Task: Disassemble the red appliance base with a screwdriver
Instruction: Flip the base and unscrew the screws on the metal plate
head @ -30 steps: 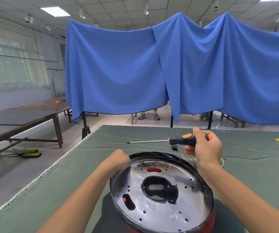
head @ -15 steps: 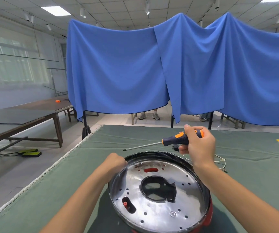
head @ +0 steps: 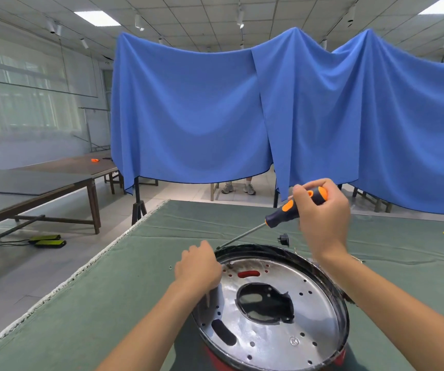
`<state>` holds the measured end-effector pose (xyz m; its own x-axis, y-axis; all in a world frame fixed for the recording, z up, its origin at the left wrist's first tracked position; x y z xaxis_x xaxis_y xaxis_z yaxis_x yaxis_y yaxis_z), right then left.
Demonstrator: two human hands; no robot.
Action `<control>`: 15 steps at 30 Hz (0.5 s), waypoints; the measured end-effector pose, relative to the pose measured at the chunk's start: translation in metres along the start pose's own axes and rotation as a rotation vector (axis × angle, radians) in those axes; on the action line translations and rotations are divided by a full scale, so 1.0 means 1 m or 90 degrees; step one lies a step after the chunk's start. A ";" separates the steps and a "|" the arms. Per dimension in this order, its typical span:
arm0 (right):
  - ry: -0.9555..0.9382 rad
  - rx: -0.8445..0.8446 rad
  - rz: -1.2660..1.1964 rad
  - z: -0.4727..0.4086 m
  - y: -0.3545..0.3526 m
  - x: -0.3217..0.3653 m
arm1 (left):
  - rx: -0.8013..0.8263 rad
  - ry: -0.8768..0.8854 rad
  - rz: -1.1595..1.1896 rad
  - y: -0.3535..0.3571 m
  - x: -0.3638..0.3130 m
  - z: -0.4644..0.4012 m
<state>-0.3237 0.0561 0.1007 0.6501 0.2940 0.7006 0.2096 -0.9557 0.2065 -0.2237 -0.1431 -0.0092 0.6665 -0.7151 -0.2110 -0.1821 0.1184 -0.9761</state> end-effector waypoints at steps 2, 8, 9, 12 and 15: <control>-0.070 0.050 0.008 -0.001 0.010 0.019 | -0.064 0.031 -0.008 -0.006 -0.008 0.000; -0.219 0.167 0.064 -0.005 0.034 0.067 | -0.075 0.077 0.077 -0.005 -0.019 0.000; -0.229 0.174 0.078 -0.005 0.037 0.071 | -0.068 0.071 0.088 -0.004 -0.017 -0.001; -0.243 0.190 0.095 -0.004 0.043 0.078 | -0.049 0.048 0.112 -0.002 -0.012 -0.002; -0.243 0.197 0.104 -0.004 0.047 0.077 | -0.043 0.042 0.084 -0.001 -0.011 0.000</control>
<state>-0.2669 0.0339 0.1672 0.9007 0.1802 0.3953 0.2515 -0.9582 -0.1363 -0.2312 -0.1355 -0.0057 0.5844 -0.7408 -0.3312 -0.3152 0.1689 -0.9339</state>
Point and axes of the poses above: each hand's wrist, its own z-axis away from the middle knuckle, its own y-axis out of the palm, x = y × z, the point moved 6 cm from there along -z, towards the middle knuckle, and after that the axes turned 13 degrees about -z, right-handed, at the moved point
